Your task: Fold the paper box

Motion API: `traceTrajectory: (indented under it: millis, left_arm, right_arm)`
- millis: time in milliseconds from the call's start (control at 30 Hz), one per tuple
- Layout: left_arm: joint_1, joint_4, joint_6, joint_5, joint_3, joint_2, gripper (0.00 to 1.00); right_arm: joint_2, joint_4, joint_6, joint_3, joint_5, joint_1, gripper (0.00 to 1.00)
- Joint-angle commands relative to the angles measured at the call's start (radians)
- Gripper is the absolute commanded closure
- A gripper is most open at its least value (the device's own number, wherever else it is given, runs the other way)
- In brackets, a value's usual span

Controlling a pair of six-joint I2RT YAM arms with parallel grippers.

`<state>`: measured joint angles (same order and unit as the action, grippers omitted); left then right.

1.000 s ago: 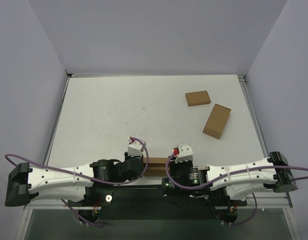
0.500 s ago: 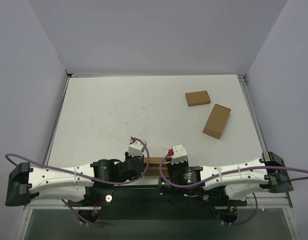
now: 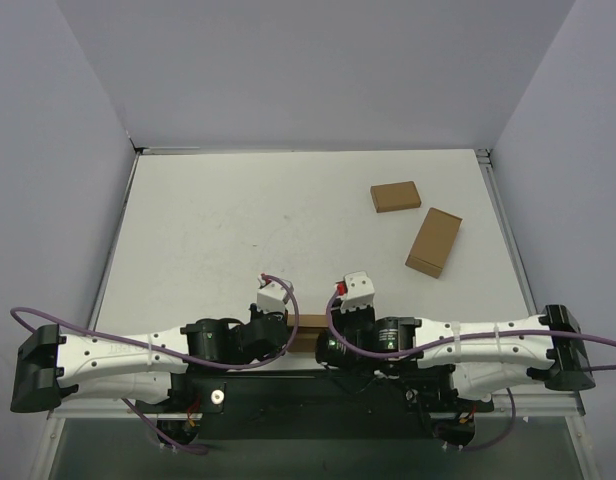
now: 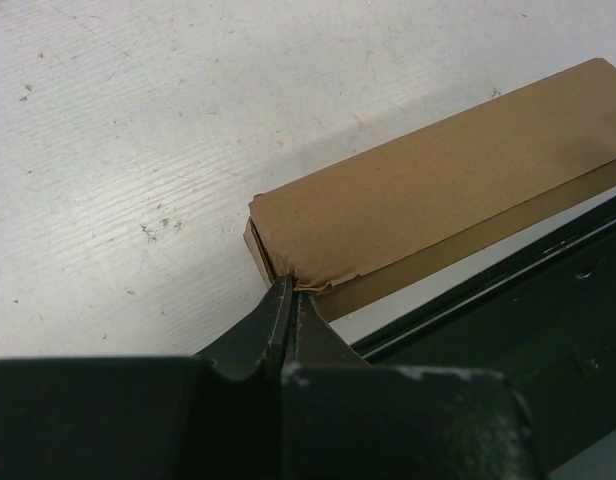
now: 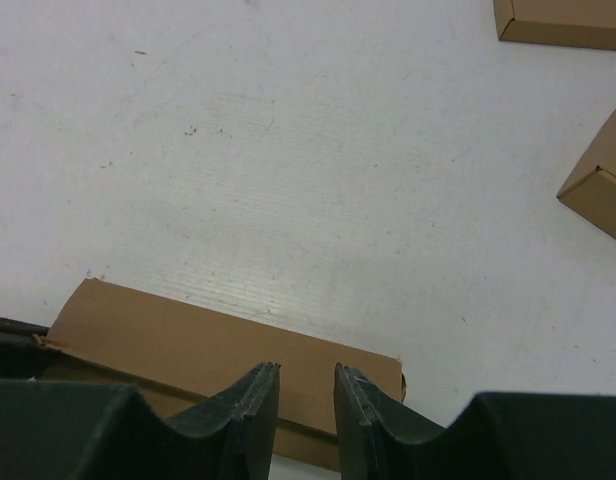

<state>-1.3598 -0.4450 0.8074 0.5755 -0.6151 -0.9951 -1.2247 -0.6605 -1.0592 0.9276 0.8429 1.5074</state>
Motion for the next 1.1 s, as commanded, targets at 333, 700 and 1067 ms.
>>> traceTrajectory:
  millis: [333,700,1067]
  left_arm:
    - [0.001,-0.11,-0.051,-0.088,-0.012,-0.019,0.91]
    - [0.002,-0.147,-0.143,-0.204,-0.057,0.165,0.39]
    - [0.245,-0.002,-0.099,-0.342,-0.028,0.253,0.3]
  right_arm:
    - [-0.094,0.104,-0.021,-0.147,-0.2,-0.052,0.75]
    - [-0.131,0.102,-0.025,-0.147,-0.22,-0.069,0.77]
    - [-0.13,0.102,-0.024,-0.147,-0.228,-0.069,0.78]
